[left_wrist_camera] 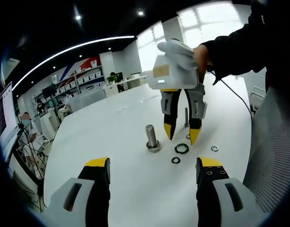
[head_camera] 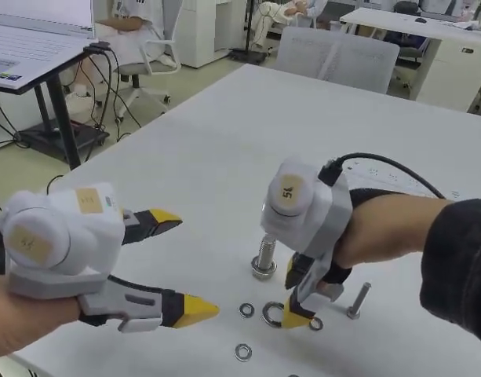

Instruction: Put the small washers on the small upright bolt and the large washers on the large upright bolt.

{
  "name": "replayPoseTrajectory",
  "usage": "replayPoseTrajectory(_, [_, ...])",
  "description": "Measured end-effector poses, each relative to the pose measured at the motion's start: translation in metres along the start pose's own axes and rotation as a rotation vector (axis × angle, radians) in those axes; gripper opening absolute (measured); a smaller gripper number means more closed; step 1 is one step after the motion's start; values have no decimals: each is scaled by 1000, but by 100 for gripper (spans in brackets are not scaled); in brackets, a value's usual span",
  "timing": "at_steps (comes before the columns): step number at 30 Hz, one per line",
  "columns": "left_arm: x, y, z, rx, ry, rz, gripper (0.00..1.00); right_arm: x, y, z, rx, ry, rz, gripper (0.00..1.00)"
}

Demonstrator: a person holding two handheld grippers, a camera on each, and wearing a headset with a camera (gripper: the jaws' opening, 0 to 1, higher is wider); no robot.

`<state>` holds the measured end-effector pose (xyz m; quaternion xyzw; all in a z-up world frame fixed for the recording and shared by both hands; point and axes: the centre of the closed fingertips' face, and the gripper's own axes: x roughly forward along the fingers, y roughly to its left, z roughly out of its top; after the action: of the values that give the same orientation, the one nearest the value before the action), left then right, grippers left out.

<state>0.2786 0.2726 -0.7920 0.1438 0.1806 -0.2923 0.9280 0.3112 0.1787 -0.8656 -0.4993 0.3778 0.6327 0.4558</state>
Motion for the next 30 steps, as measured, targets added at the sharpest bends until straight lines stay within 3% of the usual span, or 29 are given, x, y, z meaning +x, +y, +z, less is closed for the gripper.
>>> replayPoseTrajectory(30, [1, 2, 0, -2, -3, -1, 72, 13, 6, 2, -26, 35, -24, 30])
